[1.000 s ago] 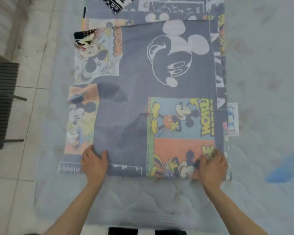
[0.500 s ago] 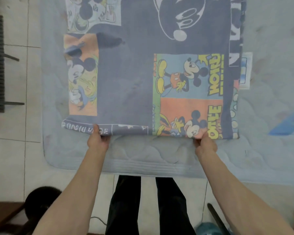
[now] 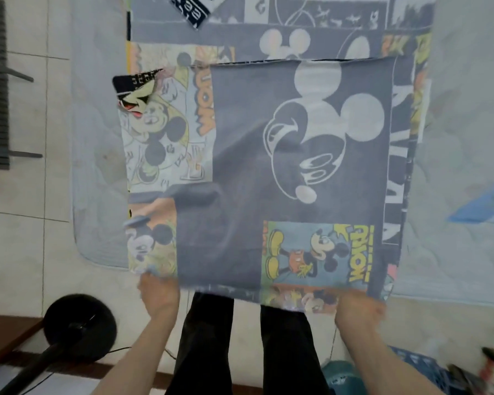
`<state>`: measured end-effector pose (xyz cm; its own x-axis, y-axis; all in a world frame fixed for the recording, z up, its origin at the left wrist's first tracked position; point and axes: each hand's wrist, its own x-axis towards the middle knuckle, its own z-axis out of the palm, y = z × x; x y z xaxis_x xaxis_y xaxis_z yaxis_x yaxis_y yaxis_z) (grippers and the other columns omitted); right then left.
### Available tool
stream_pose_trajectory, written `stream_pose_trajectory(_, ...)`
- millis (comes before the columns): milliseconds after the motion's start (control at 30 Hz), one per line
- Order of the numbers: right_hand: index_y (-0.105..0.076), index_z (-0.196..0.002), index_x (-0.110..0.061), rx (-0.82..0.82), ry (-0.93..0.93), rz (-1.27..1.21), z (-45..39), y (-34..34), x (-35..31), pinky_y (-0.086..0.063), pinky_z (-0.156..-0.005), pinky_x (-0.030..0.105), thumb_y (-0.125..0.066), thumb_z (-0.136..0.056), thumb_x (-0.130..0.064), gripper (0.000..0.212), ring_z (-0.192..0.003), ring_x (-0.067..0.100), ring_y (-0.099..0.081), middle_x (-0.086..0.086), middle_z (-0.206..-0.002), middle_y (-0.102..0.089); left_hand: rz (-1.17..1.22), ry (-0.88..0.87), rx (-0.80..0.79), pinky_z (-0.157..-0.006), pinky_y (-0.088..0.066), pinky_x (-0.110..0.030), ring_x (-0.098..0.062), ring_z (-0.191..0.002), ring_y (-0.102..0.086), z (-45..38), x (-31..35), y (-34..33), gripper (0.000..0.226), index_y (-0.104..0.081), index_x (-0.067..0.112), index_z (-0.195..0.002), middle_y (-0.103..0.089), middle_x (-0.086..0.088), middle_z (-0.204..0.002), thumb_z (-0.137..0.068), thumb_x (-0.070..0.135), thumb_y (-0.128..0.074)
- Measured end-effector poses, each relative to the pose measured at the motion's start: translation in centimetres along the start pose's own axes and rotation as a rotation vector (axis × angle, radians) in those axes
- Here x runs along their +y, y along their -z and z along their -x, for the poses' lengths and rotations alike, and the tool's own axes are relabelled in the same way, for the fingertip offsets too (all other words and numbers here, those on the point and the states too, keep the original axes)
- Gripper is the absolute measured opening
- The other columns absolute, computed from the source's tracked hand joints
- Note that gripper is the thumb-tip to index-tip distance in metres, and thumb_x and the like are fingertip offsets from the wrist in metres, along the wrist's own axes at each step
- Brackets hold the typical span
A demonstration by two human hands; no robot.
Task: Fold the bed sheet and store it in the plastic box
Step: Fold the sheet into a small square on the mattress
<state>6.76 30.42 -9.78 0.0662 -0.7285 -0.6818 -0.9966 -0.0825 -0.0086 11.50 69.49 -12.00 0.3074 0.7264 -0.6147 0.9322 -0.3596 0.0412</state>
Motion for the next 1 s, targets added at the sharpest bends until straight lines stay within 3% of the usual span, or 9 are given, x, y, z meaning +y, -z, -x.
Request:
stream_pose_trajectory(67, -0.061, -0.11, 0.003, 0.173, 0.2, -0.058, -2.1, 0.5, -6.7, -0.052, -0.089, 0.047, -0.059, -0.089, -0.009, 0.024, -0.101, 0.04, -0.062, 0.025, -0.108, -0.064, -0.05, -0.357, -0.014, -0.093, -0.051, -0.052, -0.043, -0.11, -0.06, -1.8, 6.4, 0.4, 0.031, -0.058, 0.003, -0.121, -0.063, -0.023, -0.116, -0.091, 0.009, -0.061)
stream_pose_trajectory(233, -0.051, -0.133, -0.006, 0.034, 0.935, 0.303, -6.8, 1.8, -22.9, -0.043, -0.098, 0.046, -0.054, -0.098, -0.017, 0.037, -0.118, 0.037, -0.051, 0.018, -0.129, -0.057, -0.23, -0.907, -0.052, -0.103, -0.043, -0.046, -0.034, -0.128, -0.05, -6.4, 24.9, 1.3, 0.044, -0.055, 0.011, -0.139, -0.053, -0.014, -0.139, -0.094, 0.011, -0.059)
stream_pose_trajectory(467, -0.044, -0.144, -0.011, 0.119, 1.264, 0.531, -8.1, 0.4, -42.0, -0.037, -0.107, 0.047, -0.057, -0.094, -0.016, 0.051, -0.132, 0.038, -0.041, 0.015, -0.141, -0.051, -0.487, -0.92, 0.048, -0.124, -0.022, -0.056, -0.031, -0.158, -0.008, -12.2, 38.4, 3.1, 0.09, -0.014, 0.019, -0.163, -0.01, -0.008, -0.171, -0.091, 0.019, -0.069)
stream_pose_trajectory(600, -0.041, -0.145, -0.014, 0.118, 1.223, 0.559, -7.7, -2.9, -48.8, -0.038, -0.106, 0.046, -0.054, -0.095, -0.021, 0.052, -0.133, 0.036, -0.04, 0.014, -0.142, -0.051, -0.715, -0.838, 0.043, -0.118, -0.014, -0.067, -0.031, -0.155, -0.018, -16.4, 42.2, 4.4, 0.102, -0.014, 0.022, -0.16, -0.024, -0.008, -0.163, -0.082, 0.045, -0.076)
stream_pose_trajectory(700, -0.047, -0.138, -0.012, 0.093, 1.183, 0.528, -5.8, -6.0, -51.8, -0.042, -0.102, 0.046, -0.051, -0.093, -0.019, 0.046, -0.126, 0.038, -0.045, 0.016, -0.135, -0.053, -0.828, -0.949, 0.096, -0.099, -0.043, -0.05, -0.035, -0.127, -0.052, -18.4, 43.7, 5.2, 0.055, -0.042, 0.016, -0.136, -0.054, -0.011, -0.135, -0.088, 0.033, -0.064)
stream_pose_trajectory(767, -0.05, -0.138, -0.009, 0.043, 1.123, 0.373, -4.0, -7.8, -54.1, -0.041, -0.105, 0.044, -0.051, -0.091, -0.016, 0.047, -0.127, 0.037, -0.047, 0.017, -0.136, -0.053, -0.85, -1.025, 0.078, -0.077, -0.046, -0.038, -0.033, -0.104, -0.063, -19.6, 44.5, 6.0, 0.035, -0.047, 0.016, -0.123, -0.065, -0.008, -0.116, -0.093, 0.029, -0.058)
stream_pose_trajectory(833, -0.056, -0.131, -0.009, -0.017, 0.991, 0.138, -1.9, -9.4, -57.1, -0.044, -0.102, 0.039, -0.051, -0.089, -0.014, 0.042, -0.12, 0.034, -0.054, 0.013, -0.129, -0.059, -0.809, -1.105, 0.069, -0.072, -0.049, -0.038, -0.029, -0.094, -0.064, -20.7, 46.0, 7.1, 0.026, -0.055, 0.018, -0.113, -0.063, -0.003, -0.107, -0.094, 0.036, -0.059)
stream_pose_trajectory(900, -0.064, -0.112, -0.013, -0.169, 0.803, -0.12, 0.5, -10.9, -60.6, -0.049, -0.086, 0.036, -0.051, -0.086, -0.012, 0.029, -0.098, 0.027, -0.061, 0.011, -0.107, -0.063, -0.673, -1.224, 0.089, -0.072, -0.05, -0.037, -0.025, -0.089, -0.064, -22.4, 47.7, 7.8, 0.02, -0.063, 0.021, -0.104, -0.058, 0.002, -0.102, -0.097, 0.039, -0.06)
stream_pose_trajectory(1000, -0.055, -0.093, -0.012, -0.504, 0.412, -0.592, 3.9, -13.5, -66.3, -0.042, -0.051, 0.032, -0.044, -0.084, -0.006, 0.016, -0.059, 0.021, -0.047, 0.012, -0.078, -0.05, -0.444, -1.341, 0.129, -0.078, -0.051, -0.039, -0.026, -0.098, -0.064, -25.1, 50.0, 8.1, 0.02, -0.068, 0.019, -0.112, -0.06, 0.001, -0.109, -0.093, 0.023, -0.06)
